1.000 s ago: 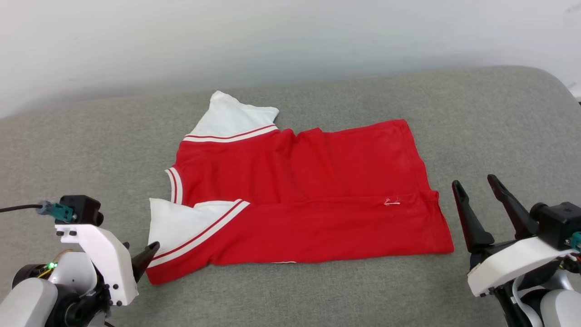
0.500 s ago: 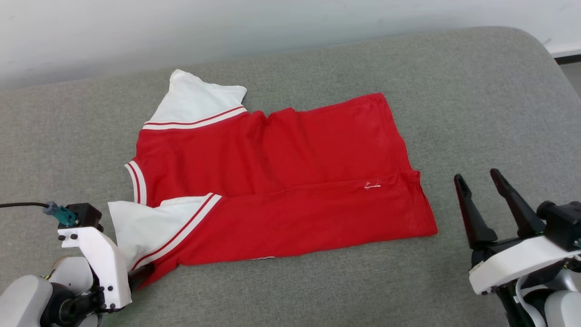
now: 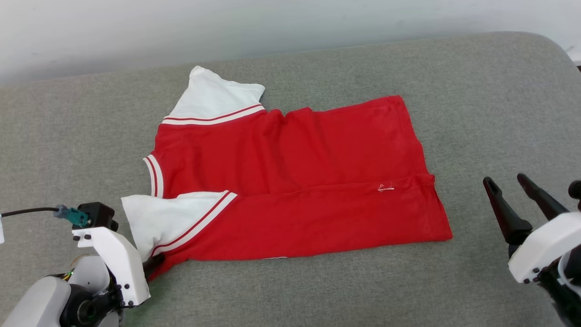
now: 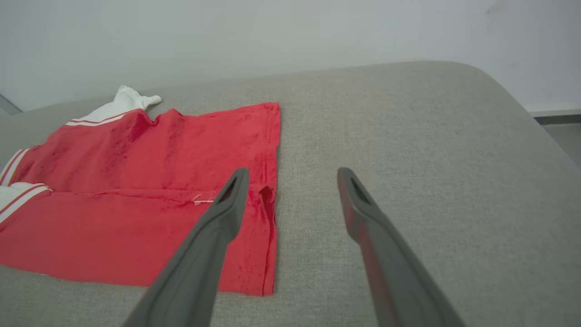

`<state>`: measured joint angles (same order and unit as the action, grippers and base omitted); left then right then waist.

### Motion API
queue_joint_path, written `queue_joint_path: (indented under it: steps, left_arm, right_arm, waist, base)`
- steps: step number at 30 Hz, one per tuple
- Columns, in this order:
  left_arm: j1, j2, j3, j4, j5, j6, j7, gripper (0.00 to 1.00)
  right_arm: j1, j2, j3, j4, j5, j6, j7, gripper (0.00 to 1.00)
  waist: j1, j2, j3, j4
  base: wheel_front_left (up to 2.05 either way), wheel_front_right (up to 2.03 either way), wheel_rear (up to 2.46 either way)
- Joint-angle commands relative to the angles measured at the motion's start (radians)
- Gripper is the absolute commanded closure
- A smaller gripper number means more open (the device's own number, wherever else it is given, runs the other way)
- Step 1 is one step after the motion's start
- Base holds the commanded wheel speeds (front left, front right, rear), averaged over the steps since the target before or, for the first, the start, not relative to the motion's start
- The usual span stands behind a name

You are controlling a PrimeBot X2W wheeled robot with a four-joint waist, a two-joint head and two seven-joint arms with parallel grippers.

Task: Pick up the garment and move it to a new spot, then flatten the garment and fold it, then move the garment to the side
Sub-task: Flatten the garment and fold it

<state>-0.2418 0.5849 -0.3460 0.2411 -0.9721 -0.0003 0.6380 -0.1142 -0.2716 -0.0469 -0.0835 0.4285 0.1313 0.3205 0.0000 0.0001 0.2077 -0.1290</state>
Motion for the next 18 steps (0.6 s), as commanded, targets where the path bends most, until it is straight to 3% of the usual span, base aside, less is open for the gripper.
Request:
queue_joint_path:
  steps: [1, 5, 9, 18]
  left_arm:
    - [0.004, -0.016, -0.005, -0.003, 0.001, -0.005, -0.01, 1.0]
    - [-0.012, 0.005, 0.012, -0.064, 0.015, -0.002, -0.035, 1.0]
    - [-0.023, 0.017, 0.006, -0.144, 0.038, 0.006, -0.038, 1.0]
    - [-0.031, 0.021, -0.011, -0.267, 0.066, 0.034, -0.027, 1.0]
  right_arm:
    - [-0.022, -0.021, 0.004, 0.013, 0.029, -0.001, 0.062, 0.0]
    - [-0.067, -0.067, 0.014, 0.07, 0.086, -0.001, 0.276, 0.0]
    - [-0.115, -0.066, 0.018, 0.141, 0.113, -0.001, 0.445, 0.0]
    - [-0.177, -0.018, 0.057, 0.288, 0.11, -0.001, 0.573, 0.0]
  waist:
    - [0.0, -0.0001, -0.005, 0.012]
    - [0.0, -0.0001, 0.0, 0.035]
    - [0.0, -0.0001, 0.022, 0.065]
    - [0.0, -0.0001, 0.072, 0.114]
  base:
    - [0.0, 0.0, 0.0]
    - [0.0, 0.0, 0.0]
    - [0.0, 0.0, 0.0]
    - [0.0, 0.0, 0.0]
